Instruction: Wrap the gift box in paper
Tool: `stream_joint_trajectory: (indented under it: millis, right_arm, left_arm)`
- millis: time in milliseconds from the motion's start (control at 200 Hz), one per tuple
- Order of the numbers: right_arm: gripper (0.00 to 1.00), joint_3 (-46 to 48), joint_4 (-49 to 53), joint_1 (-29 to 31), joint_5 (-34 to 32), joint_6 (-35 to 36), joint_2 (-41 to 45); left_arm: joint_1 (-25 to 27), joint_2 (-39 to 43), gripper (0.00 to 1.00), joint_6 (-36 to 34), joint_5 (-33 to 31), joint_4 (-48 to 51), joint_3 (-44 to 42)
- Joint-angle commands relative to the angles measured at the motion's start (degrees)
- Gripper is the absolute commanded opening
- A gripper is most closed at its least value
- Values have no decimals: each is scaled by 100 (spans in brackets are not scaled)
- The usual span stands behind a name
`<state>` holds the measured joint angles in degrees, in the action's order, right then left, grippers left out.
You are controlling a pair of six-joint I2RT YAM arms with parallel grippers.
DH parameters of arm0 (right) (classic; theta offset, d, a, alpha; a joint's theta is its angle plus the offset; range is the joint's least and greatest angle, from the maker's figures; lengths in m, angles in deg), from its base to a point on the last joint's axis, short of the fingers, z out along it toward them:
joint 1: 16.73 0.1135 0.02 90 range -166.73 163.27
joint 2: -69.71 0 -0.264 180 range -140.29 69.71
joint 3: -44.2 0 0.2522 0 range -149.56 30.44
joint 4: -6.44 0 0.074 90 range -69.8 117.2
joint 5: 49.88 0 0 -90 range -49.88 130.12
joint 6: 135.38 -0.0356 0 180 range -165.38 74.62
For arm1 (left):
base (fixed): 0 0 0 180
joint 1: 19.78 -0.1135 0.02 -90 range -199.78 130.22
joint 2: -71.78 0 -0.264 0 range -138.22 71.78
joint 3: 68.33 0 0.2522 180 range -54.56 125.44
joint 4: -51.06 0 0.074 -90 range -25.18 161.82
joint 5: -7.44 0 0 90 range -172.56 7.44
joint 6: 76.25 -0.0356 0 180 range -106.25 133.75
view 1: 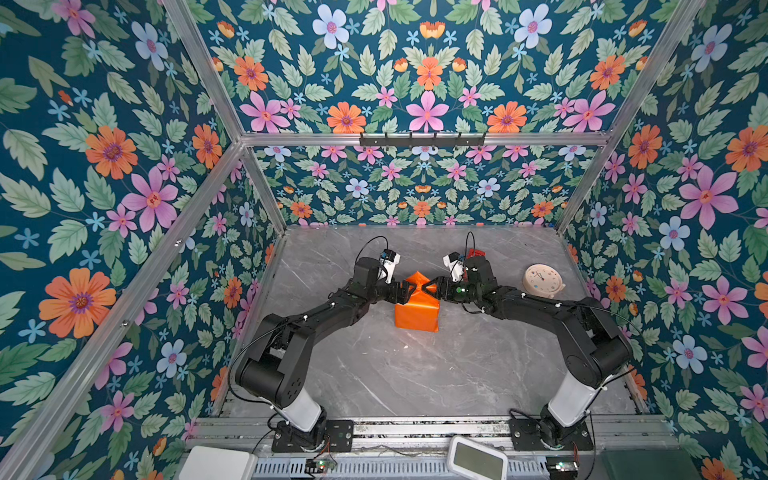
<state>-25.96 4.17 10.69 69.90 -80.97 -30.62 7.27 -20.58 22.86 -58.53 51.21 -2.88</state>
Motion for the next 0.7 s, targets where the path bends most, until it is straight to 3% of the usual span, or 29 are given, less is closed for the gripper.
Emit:
stream_joint_trajectory:
  millis: [0, 210, 410, 695]
  right_arm:
    - [64, 6, 477, 9, -69, 123, -17]
    - [63, -11, 486, 12, -51, 143, -22]
    - [62, -47, 565, 16, -33, 194, -15]
    - [62, -66, 619, 11, -42, 227, -5]
  left_arm:
    - [-32, -1, 89, -781, 289, 405, 132]
    - [-75, -85, 83, -1624, 660, 655, 427]
    - [-93, -236, 71, -2325, 918, 950, 760]
    - [-147, -666, 59, -2770, 1254, 1527, 1388]
